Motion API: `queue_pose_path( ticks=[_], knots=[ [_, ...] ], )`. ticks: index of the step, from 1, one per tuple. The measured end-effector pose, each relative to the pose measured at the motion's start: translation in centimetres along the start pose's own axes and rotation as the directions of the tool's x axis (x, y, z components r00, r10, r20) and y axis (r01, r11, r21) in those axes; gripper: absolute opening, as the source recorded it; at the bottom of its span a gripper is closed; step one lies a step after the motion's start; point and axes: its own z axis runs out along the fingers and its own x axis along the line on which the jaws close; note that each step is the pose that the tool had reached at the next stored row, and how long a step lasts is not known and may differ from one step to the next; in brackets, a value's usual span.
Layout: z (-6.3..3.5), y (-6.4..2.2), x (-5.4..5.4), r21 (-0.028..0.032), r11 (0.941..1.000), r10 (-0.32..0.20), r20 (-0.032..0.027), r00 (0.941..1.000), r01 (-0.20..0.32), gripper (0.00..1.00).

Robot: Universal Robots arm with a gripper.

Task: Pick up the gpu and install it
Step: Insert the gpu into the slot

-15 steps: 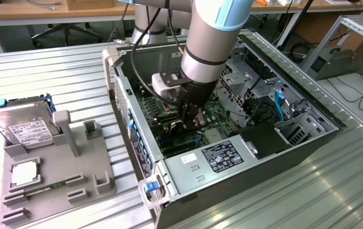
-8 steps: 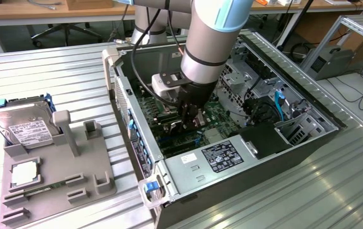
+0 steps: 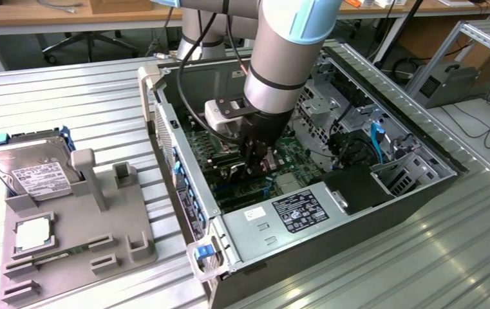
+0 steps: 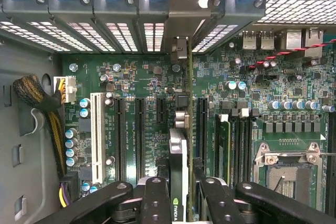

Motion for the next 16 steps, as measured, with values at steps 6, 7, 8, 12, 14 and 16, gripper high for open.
queue_pose_path(
  ticks=[6,7,8,12,14,16],
  knots=[
    [0.07,0.0,0.0,0.0,1.0,0.0,0.0,1.0,0.0,0.27],
    [0.07,0.0,0.0,0.0,1.0,0.0,0.0,1.0,0.0,0.27],
    [0.07,0.0,0.0,0.0,1.0,0.0,0.0,1.0,0.0,0.27],
    [0.07,0.0,0.0,0.0,1.0,0.0,0.0,1.0,0.0,0.27],
    [0.07,0.0,0.0,0.0,1.0,0.0,0.0,1.0,0.0,0.27],
    [0.07,0.0,0.0,0.0,1.0,0.0,0.0,1.0,0.0,0.27]
  ],
)
